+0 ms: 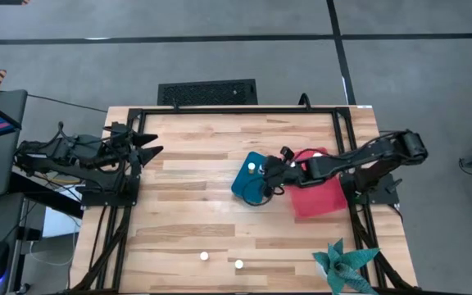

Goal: Pick and place medicine bottles into bin by pill shape (circle, oval)
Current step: Put the yellow tablet bottle into the blue bin

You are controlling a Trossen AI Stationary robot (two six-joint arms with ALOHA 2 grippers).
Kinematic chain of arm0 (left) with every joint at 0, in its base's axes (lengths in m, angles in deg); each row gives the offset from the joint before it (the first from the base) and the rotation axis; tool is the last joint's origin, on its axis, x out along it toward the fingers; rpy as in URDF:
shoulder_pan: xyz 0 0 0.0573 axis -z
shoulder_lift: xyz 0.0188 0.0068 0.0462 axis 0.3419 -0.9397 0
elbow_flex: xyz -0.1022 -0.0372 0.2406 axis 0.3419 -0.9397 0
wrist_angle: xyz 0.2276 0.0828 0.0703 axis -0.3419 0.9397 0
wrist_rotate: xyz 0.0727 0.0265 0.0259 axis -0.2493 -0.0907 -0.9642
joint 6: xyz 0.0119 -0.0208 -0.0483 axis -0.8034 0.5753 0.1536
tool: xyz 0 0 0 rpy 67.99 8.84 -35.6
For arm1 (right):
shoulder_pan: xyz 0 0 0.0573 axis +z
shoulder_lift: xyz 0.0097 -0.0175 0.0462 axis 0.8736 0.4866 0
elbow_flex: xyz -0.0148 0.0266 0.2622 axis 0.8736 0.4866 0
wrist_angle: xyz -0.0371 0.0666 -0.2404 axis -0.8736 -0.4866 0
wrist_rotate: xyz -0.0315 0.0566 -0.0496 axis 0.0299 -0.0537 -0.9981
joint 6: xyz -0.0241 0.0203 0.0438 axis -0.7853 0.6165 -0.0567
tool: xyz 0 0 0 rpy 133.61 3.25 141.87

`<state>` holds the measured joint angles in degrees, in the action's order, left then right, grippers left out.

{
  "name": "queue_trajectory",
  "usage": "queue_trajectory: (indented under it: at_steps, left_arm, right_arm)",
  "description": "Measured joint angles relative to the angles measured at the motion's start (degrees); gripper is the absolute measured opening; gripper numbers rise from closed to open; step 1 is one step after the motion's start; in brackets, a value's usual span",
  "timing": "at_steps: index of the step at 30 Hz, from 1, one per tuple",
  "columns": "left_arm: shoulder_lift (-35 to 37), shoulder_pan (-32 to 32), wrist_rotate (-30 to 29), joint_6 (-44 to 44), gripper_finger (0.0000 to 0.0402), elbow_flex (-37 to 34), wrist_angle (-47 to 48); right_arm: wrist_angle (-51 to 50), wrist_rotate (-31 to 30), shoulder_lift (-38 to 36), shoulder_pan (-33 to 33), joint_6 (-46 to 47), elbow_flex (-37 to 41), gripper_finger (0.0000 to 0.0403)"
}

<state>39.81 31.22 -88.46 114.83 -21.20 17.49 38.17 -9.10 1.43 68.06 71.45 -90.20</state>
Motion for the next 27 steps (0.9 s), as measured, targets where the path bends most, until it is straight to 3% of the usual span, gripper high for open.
queue_trajectory:
  at_steps: [17, 27]
  left_arm:
    - [0.0, 0.0, -1.5, 1.0, 0.0312, 0.0, 0.0]
    - [0.0, 0.0, -1.5, 1.0, 0.0312, 0.0, 0.0]
  right_arm:
    - [4.3, 2.1, 10.3, -5.1, -0.4, 0.0, 0.0129]
    - [4.2, 3.5, 11.2, -6.6, -0.2, 0.0, 0.0129]
